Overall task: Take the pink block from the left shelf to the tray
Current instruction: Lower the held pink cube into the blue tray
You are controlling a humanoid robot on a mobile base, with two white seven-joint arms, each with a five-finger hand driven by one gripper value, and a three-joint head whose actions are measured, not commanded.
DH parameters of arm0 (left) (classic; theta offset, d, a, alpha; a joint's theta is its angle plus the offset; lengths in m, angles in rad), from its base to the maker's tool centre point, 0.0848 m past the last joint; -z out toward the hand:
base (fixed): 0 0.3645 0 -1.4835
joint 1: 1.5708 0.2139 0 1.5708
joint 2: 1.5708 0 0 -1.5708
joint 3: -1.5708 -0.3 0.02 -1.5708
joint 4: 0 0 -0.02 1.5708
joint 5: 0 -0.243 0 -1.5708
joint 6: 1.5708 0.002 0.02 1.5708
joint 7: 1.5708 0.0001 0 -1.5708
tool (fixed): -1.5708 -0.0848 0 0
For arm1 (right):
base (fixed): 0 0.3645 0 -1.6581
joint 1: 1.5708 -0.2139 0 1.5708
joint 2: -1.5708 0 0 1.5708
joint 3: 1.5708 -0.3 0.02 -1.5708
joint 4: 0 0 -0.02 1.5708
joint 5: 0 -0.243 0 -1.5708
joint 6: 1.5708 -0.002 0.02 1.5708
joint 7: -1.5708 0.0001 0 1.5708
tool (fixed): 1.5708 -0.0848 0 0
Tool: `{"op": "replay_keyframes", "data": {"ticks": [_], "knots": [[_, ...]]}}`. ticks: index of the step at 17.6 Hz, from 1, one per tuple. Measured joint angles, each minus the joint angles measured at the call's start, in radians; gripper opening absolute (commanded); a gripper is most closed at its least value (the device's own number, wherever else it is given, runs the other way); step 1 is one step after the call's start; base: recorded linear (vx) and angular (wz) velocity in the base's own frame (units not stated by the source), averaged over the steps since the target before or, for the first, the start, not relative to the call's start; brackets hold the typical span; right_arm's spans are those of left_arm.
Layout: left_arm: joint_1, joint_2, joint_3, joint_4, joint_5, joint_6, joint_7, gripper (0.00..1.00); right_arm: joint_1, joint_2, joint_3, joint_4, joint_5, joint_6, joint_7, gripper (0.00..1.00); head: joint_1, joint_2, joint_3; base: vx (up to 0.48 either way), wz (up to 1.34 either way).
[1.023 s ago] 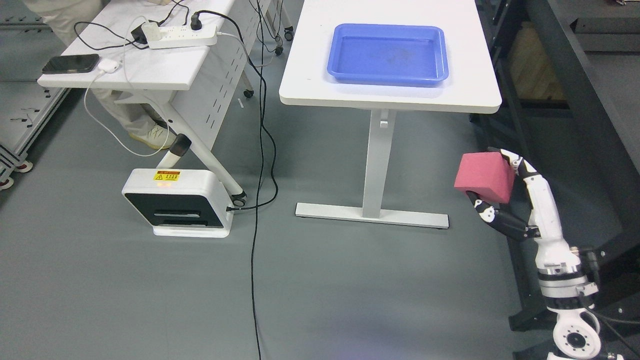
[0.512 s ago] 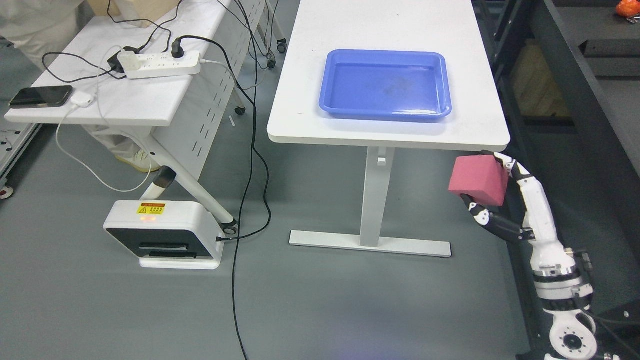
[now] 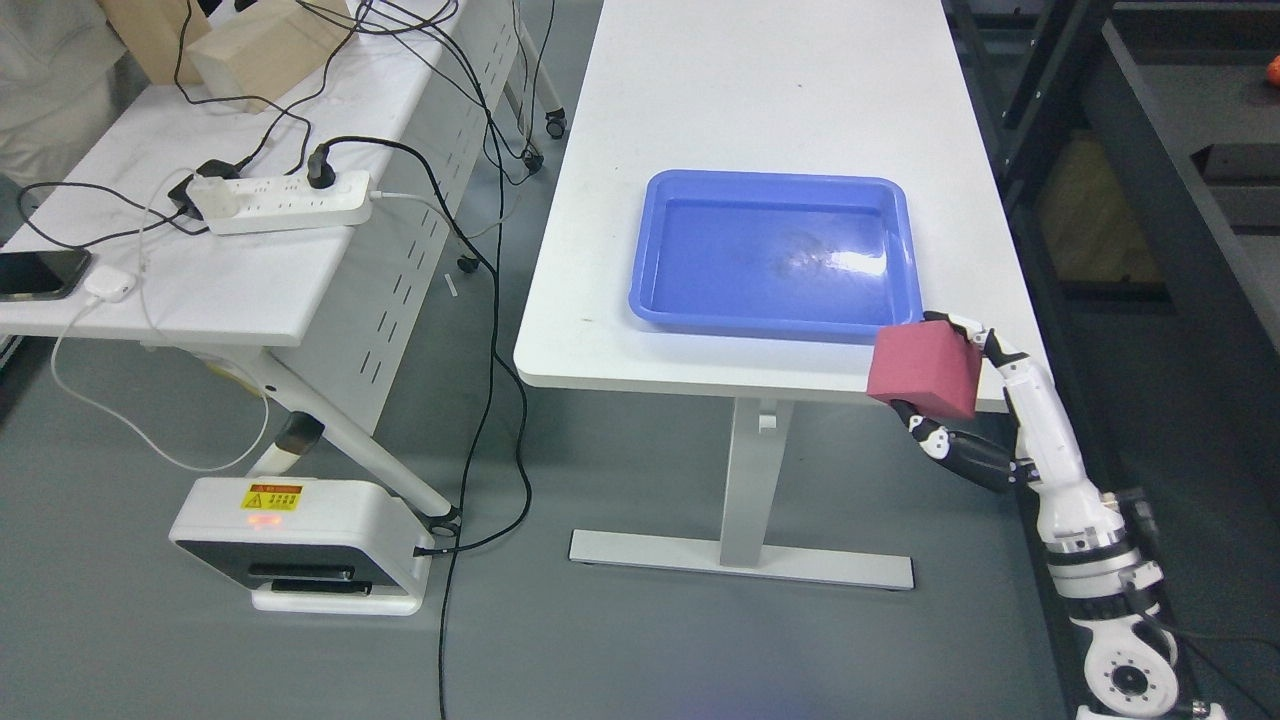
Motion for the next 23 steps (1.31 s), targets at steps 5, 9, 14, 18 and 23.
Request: {"op": "replay_keyframes", "data": {"ticks": [5, 9, 14, 18, 23], "knots": [[0.0, 0.0, 0.0, 0.0, 0.0, 0.0, 0.0, 1.0, -0.002, 0.0, 0.028, 0.0, 0.036, 0.029, 0.009, 0.11, 0.0, 0.0, 0.0, 0.242, 0.0], [0.0, 0.0, 0.0, 0.0, 0.0, 0.0, 0.0, 1.0, -0.012, 0.0, 0.047, 0.0, 0.055, 0.037, 0.028, 0.15, 0.0, 0.0, 0.0, 0.211, -0.02], [0.0, 0.0, 0.0, 0.0, 0.0, 0.0, 0.0, 1.0, -0.019, 0.0, 0.071, 0.0, 0.094, 0.076, 0.046, 0.16, 0.0, 0.0, 0.0, 0.158, -0.01], [0.0, 0.0, 0.0, 0.0, 0.0, 0.0, 0.0, 1.0, -0.024, 0.0, 0.096, 0.0, 0.131, 0.084, 0.059, 0.16, 0.0, 0.0, 0.0, 0.118, 0.0], [0.0, 0.0, 0.0, 0.0, 0.0, 0.0, 0.0, 1.0, -0.028, 0.0, 0.139, 0.0, 0.207, 0.112, 0.062, 0.19, 0.0, 0.0, 0.0, 0.093, 0.01]]}}
